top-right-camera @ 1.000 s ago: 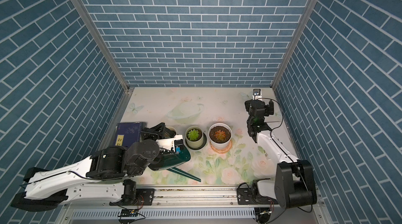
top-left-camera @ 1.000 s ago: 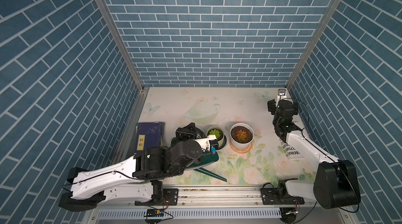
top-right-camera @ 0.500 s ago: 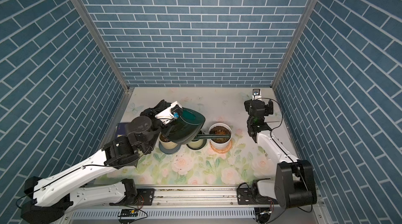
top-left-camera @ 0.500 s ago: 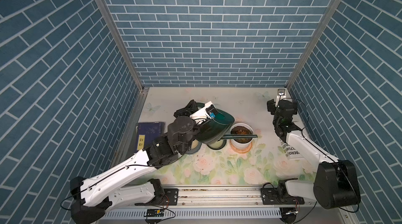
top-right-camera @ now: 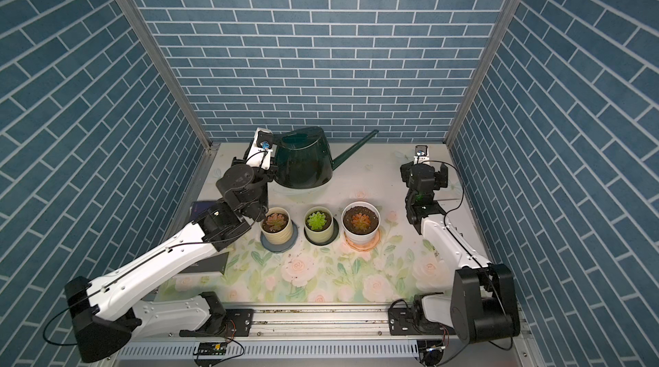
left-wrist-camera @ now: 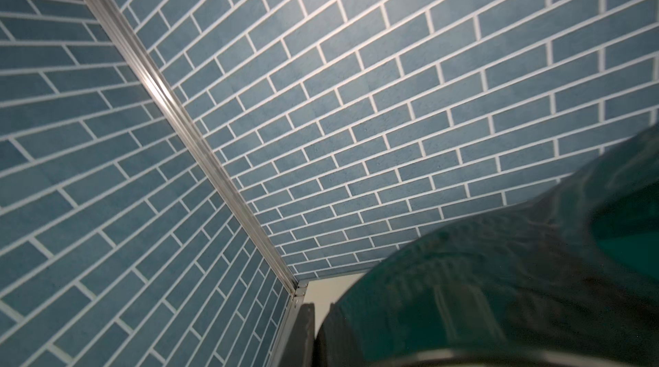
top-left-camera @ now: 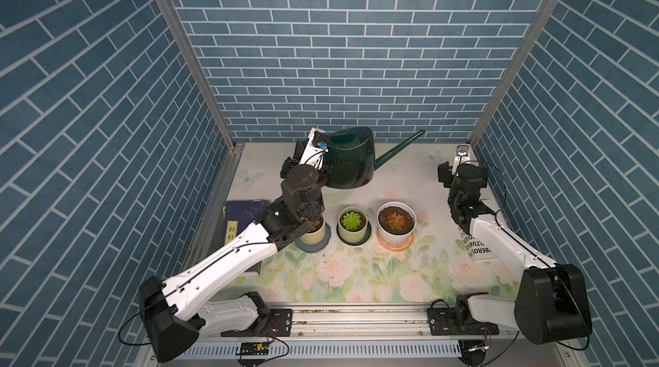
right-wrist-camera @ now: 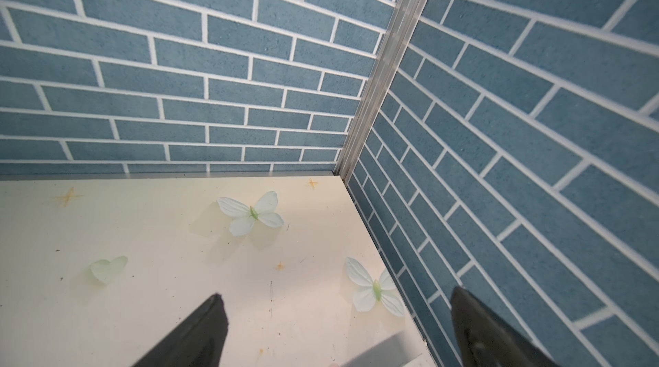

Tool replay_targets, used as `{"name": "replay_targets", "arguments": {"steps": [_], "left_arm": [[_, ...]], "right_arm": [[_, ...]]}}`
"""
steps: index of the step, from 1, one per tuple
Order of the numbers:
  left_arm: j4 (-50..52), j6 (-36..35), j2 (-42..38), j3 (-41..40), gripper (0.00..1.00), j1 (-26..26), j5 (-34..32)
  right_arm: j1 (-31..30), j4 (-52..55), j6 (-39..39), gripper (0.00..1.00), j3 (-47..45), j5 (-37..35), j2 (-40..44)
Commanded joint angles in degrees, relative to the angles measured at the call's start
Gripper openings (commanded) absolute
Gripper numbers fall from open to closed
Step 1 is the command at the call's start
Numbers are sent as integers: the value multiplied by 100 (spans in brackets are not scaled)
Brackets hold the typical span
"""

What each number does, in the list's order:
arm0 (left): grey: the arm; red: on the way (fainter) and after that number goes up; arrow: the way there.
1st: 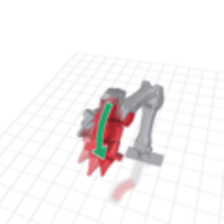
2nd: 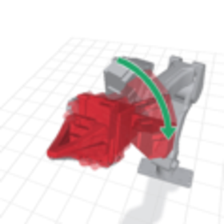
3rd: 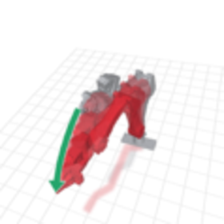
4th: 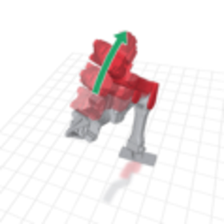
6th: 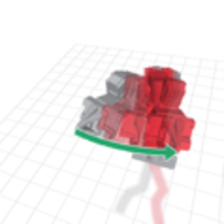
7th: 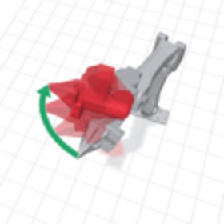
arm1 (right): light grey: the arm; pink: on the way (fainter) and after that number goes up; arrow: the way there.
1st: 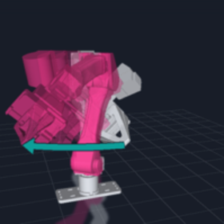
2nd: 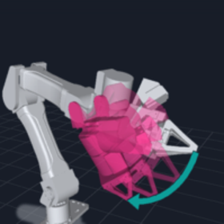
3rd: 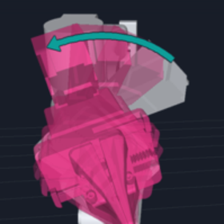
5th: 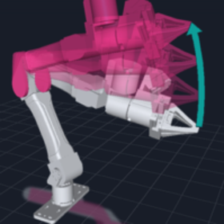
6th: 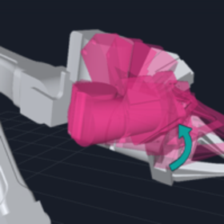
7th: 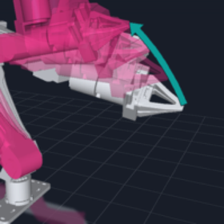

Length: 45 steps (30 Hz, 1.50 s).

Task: Water the succulent around the soil edge
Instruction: Place the watering can at the center of the board.

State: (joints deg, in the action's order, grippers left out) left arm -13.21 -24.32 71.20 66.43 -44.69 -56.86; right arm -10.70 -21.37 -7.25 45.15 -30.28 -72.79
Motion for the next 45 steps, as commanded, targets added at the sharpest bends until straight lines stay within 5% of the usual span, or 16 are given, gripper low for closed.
{"name": "replay_targets", "arguments": {"steps": [1,9,19,27,40,45], "left_arm": [[-921,1135,145,-74,0,408,-223],[-2229,1685,868,-850,0,1446,559],[-3608,2001,2515,-990,0,2135,61],[-5739,772,3885,-1051,0,2298,-184],[-5859,1225,4769,-698,0,2671,-2758],[-6035,1183,5016,-638,0,2787,-3089]], "right_arm": [[27,14,306,99,-19,31,124],[29,28,338,99,10,49,46],[30,-7,325,99,19,50,11],[24,-19,325,100,2,61,80],[30,0,353,99,19,144,54],[28,15,364,99,18,171,72]]}}
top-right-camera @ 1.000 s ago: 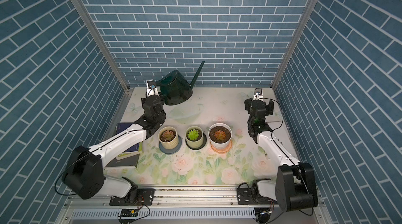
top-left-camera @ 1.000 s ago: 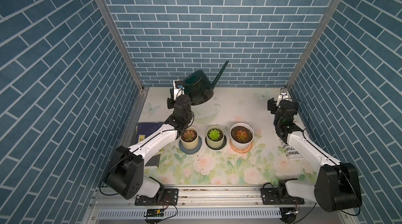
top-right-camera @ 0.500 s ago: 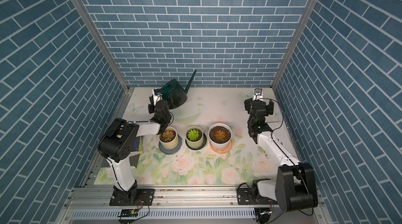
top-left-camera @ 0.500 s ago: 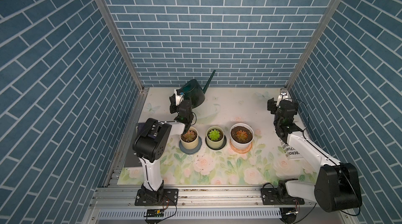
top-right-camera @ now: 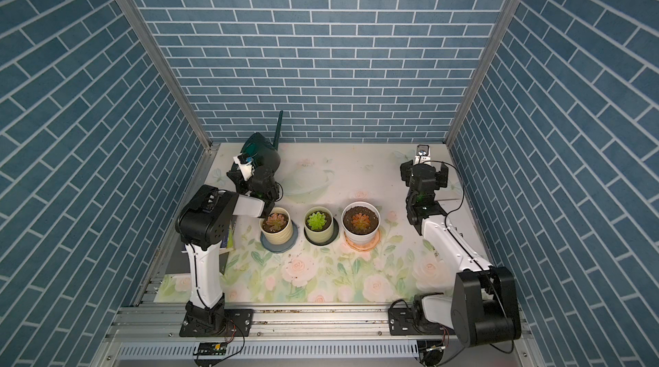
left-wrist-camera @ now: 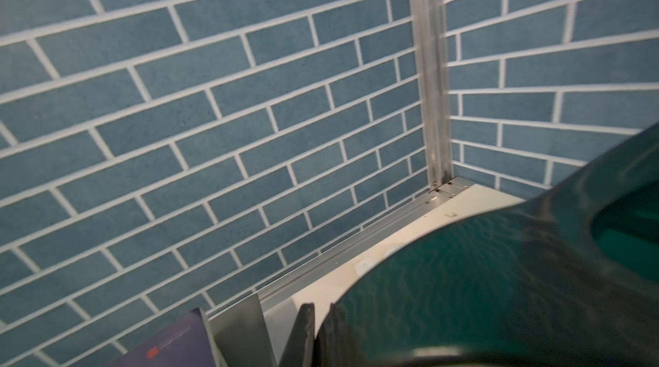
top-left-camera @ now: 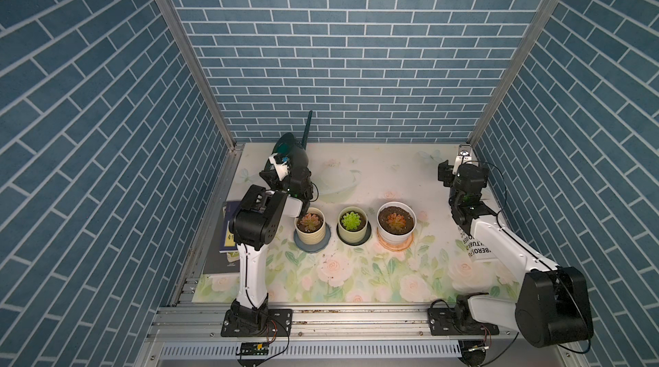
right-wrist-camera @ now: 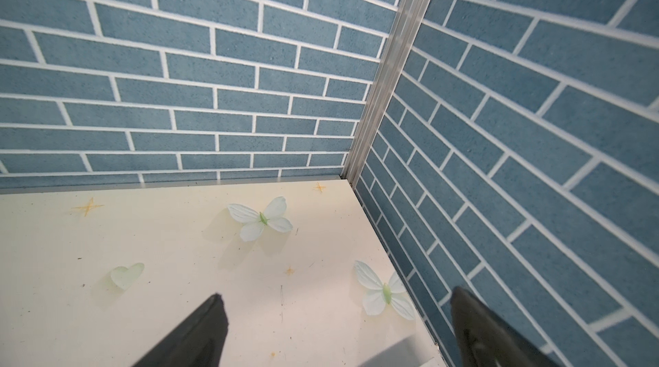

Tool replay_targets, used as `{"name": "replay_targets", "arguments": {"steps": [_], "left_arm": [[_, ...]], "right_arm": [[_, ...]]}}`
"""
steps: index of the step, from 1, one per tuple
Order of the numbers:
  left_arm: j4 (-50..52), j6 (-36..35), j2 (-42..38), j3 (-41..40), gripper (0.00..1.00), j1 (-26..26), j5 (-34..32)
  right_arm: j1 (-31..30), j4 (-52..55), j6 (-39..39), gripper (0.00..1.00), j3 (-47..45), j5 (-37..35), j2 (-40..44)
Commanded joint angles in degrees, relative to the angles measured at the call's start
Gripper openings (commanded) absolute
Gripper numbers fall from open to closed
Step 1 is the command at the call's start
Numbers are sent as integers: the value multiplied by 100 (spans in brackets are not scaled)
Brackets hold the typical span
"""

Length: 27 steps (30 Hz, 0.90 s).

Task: Water the succulent around the soil edge
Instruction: Place the watering can at the center of the board.

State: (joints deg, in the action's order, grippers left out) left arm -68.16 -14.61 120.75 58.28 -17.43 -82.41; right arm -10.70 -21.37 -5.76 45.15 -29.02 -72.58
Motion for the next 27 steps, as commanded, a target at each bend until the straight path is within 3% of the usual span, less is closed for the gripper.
{"name": "replay_targets", "arguments": {"steps": [1,8,9,11,15,22,27], "left_arm": [[-524,213,113,206,0,72,-558],[-575,-186,567,682,0,44,-1088],[-707,-269,567,656,4,31,-1067],[-749,-321,557,617,22,5,-996],[-684,-324,536,579,40,-22,-929],[-653,-386,464,484,46,-100,-956],[-910,-773,180,187,56,-246,-843]], "right_arm": [[29,18,216,100,16,38,62],[31,19,213,99,37,61,42],[25,25,210,99,44,64,32],[30,32,210,100,45,66,35],[25,30,207,99,48,76,49],[25,24,191,100,51,55,93],[30,10,189,99,53,41,88]]}}
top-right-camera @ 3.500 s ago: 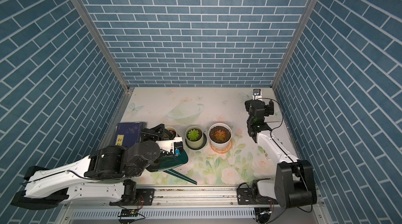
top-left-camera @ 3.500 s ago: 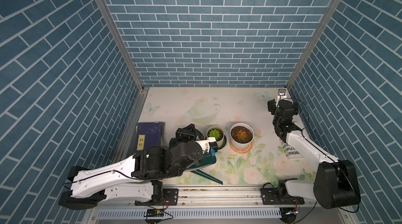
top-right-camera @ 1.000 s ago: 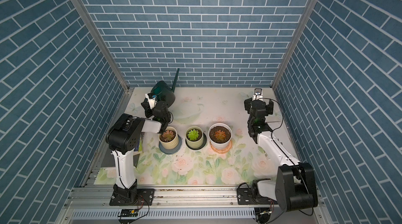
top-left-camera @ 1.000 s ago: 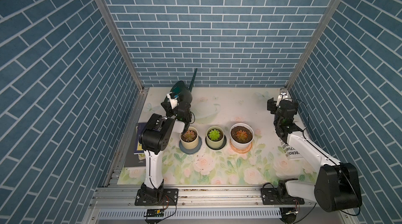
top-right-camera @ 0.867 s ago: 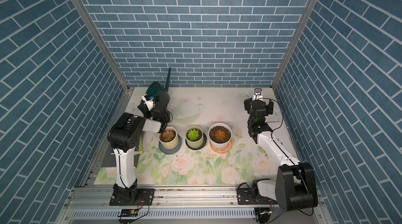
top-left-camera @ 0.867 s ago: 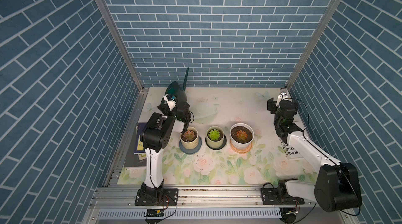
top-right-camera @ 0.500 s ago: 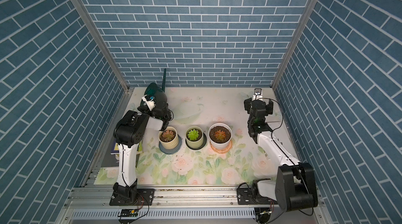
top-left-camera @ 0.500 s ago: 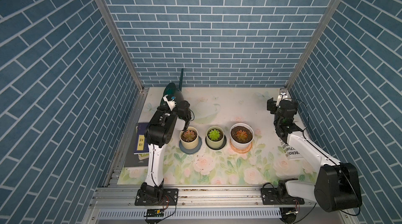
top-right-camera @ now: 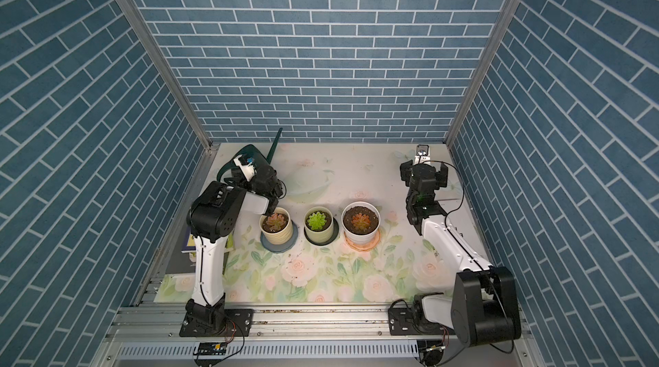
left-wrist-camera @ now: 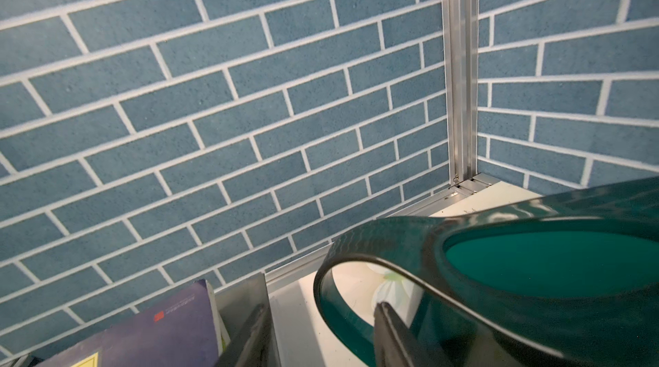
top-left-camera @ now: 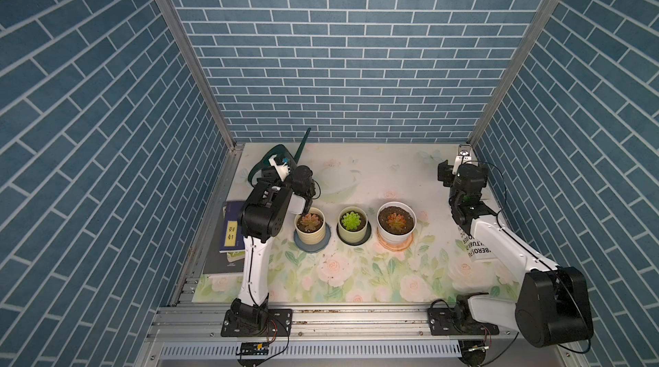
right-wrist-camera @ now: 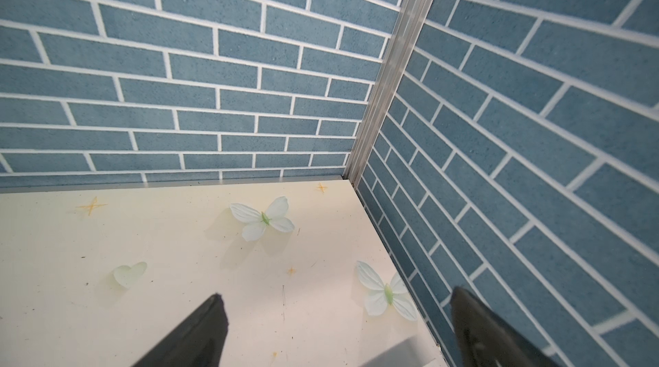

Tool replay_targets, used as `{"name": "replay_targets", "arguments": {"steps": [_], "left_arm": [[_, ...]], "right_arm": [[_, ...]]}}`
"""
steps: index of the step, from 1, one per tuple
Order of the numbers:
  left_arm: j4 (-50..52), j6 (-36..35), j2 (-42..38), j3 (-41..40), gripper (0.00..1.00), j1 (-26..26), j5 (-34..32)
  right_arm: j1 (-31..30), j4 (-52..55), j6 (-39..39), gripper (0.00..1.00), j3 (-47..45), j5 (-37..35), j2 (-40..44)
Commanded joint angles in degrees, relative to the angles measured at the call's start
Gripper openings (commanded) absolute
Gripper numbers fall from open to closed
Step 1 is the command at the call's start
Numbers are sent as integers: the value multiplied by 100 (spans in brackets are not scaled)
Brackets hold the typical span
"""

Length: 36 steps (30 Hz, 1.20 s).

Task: Water the succulent around the soil edge
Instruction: Place the watering can at the center of the board, then reset both arms

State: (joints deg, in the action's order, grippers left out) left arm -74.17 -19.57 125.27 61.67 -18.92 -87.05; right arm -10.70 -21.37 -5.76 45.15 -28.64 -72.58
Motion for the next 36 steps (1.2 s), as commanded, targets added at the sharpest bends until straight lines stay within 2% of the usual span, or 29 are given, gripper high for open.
{"name": "replay_targets", "arguments": {"steps": [1,5,7,9,10,11,12,13,14,17,19,22,25,29,34,36], "left_arm": [[-365,-318,-360,-226,58,-115,-361],[-259,-373,-967,-508,71,-278,-108],[98,-184,-1416,-685,83,-400,157],[1464,605,-2049,-742,92,-495,577],[2294,1423,-2375,-690,95,-506,846],[3576,2270,-2710,-638,98,-479,1321],[4304,2969,-3048,-628,100,-413,1729],[4644,3365,-3320,-704,100,-342,2143],[4498,3369,-3781,-1072,100,-267,2614],[3437,2390,-4620,-2067,100,-175,3507],[3213,1975,-5027,-2553,100,-21,4071],[3595,1828,-5543,-3018,100,376,4885],[3252,1864,-5882,-3636,100,818,5505],[2910,2212,-5809,-3930,100,1318,6505],[2507,2227,-5180,-4147,100,1572,6593],[2429,2402,-5120,-4177,100,1775,6960]], "right_arm": [[28,7,189,99,51,14,81],[31,27,189,99,51,27,68],[25,17,189,100,41,18,77],[26,5,189,99,47,8,65],[24,16,189,99,45,8,60],[31,15,189,99,44,1,52],[25,23,189,100,37,-7,46],[32,27,189,99,29,-24,34],[28,28,189,99,10,-49,26],[27,-63,181,99,-84,-143,-33],[24,-105,172,99,-125,-210,-123],[30,-218,163,99,-195,-419,-326],[24,-549,172,99,-379,-719,-511],[25,-1123,161,99,-710,-929,-766],[34,-1693,166,99,-1059,-1565,-1122],[27,-2104,7,99,-1264,-1659,-1189]]}}
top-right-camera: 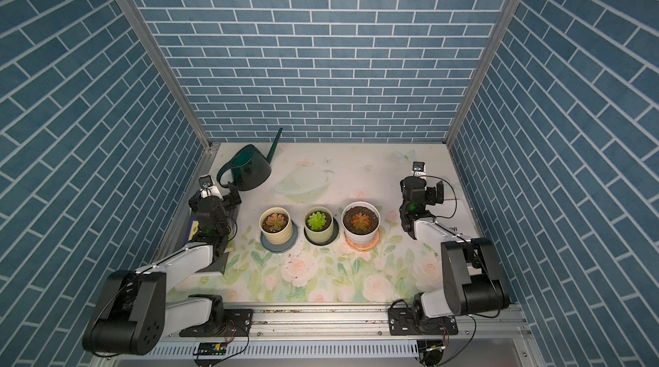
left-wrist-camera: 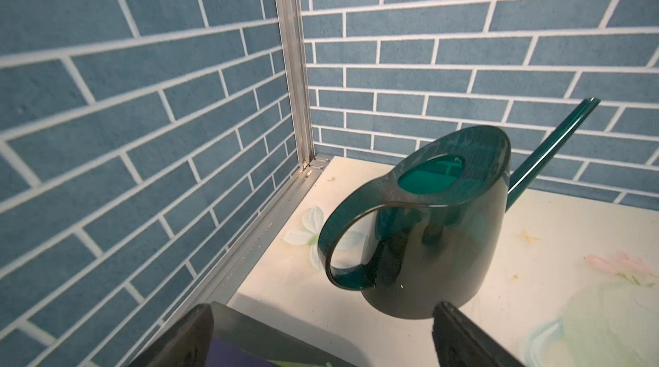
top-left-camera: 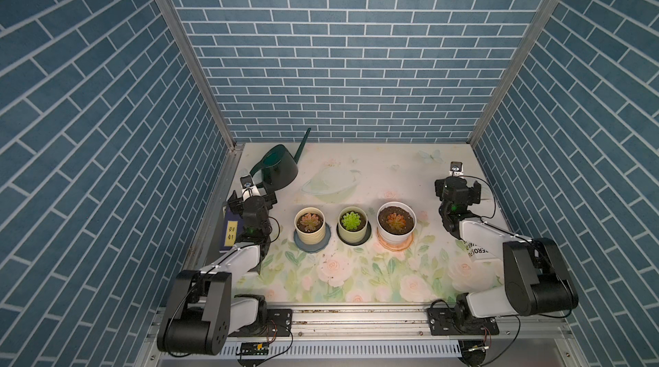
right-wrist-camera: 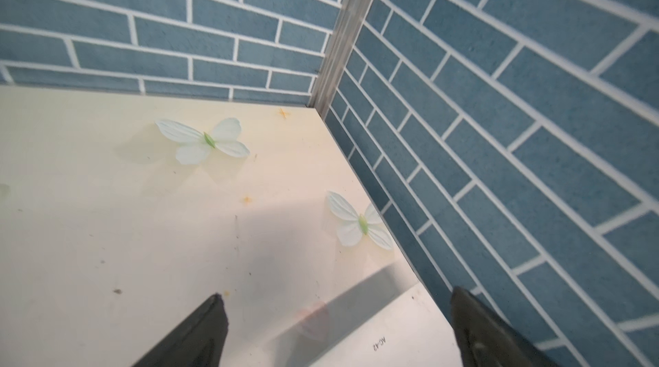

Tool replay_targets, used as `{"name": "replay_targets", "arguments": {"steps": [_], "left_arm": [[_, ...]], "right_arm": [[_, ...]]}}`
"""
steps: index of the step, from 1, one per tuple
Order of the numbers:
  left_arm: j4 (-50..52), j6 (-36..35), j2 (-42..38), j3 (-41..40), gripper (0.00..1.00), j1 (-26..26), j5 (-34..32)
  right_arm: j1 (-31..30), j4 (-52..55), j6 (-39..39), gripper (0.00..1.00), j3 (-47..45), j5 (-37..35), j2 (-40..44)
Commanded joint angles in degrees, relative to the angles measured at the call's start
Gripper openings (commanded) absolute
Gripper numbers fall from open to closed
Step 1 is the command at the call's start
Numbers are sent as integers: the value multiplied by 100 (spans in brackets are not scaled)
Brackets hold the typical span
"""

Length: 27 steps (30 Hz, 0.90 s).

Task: Water the succulent around the soil edge
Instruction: Reset both arms

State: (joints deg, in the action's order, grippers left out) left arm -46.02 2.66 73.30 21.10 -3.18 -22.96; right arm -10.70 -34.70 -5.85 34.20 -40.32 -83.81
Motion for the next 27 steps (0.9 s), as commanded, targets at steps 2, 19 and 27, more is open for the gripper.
{"name": "replay_targets", "arguments": {"steps": [2,19,27], "left_arm": [[-510,278,156,-139,100,346,987],[-3300,1,1264,-1244,100,405,2146],[-2794,-124,1335,-939,100,371,2322]], "right_arm": [[53,-1111,-74,100,-339,-491,-125],[292,-3689,-178,100,-1368,856,-52],[332,-4374,-110,100,-1451,1516,-556]]}}
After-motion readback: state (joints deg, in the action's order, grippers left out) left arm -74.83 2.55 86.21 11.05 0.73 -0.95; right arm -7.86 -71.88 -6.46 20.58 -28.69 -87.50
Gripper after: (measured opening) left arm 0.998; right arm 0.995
